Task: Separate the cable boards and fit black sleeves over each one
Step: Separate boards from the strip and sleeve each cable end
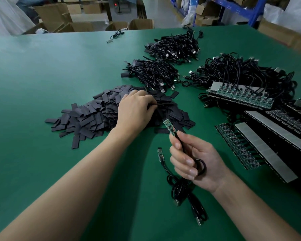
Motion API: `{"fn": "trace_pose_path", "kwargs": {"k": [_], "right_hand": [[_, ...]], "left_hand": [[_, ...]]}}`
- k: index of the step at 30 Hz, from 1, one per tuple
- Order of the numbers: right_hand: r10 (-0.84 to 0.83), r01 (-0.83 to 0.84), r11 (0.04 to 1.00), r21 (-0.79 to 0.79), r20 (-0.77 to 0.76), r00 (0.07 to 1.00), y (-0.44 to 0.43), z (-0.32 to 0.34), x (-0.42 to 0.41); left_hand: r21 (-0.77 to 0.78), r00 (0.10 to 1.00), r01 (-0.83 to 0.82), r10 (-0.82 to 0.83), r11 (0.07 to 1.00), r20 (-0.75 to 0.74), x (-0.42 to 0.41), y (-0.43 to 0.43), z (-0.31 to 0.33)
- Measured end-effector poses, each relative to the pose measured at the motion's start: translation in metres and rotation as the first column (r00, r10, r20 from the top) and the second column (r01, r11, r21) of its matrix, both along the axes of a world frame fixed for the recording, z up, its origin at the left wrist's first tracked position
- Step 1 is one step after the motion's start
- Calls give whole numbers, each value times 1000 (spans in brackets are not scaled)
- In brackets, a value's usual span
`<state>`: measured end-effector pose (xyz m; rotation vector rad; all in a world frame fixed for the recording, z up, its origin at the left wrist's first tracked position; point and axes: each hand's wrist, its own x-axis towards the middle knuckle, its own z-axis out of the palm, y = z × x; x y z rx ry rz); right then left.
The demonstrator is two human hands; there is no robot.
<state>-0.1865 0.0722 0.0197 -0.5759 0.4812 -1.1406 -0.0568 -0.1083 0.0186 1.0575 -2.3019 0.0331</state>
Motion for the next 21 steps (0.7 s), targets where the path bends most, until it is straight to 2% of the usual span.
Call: {"fn": "trace_pose_path", "kwargs": {"k": [2, 4, 6, 9, 11, 13, 14, 15, 16, 18, 19, 21], "right_hand": [[-8, 8, 1000, 0, 1, 1000, 0, 0, 0], [-22, 22, 1000, -2, 0, 1000, 0, 1, -2], [-39, 39, 999, -10, -2, 999, 0, 2, -2], [-90, 90, 996, -27, 21, 996, 0, 5, -6], [-181, 186, 981, -63, 69, 981, 1, 10, -15], [-309, 311, 938, -152, 39, 950, 1, 16, -25], [-392, 372, 900, -226, -52, 918, 2, 18, -27], [-486, 415, 853, -317, -194, 852, 3, 19, -27], [-571, 424, 806, -413, -353, 741, 4, 19, -24], [-680, 347, 731, -587, -582, 446, 6, 16, -13], [-712, 271, 701, -659, -628, 314, 7, 14, -7], [-757, 138, 653, -745, -638, 143, 7, 10, 4]], "left_hand": [[-23, 995, 16, -19, 1000, -102, 4, 7, 3], [30, 956, 60, -49, 998, -289, 9, 15, 6], [196, 848, 159, -32, 968, -529, 15, 29, 9], [423, 610, 434, 86, 795, -788, 28, 60, 12], [466, 516, 566, 149, 680, -844, 40, 80, 11], [499, 533, 574, 166, 649, -830, 53, 96, 11], [512, 548, 563, 171, 649, -819, 59, 102, 10], [523, 556, 553, 180, 649, -811, 64, 107, 8], [532, 558, 547, 192, 647, -808, 68, 111, 7], [547, 556, 557, 209, 625, -804, 73, 117, 7], [555, 565, 569, 201, 607, -800, 74, 119, 8], [570, 591, 590, 175, 572, -787, 75, 121, 7]]}}
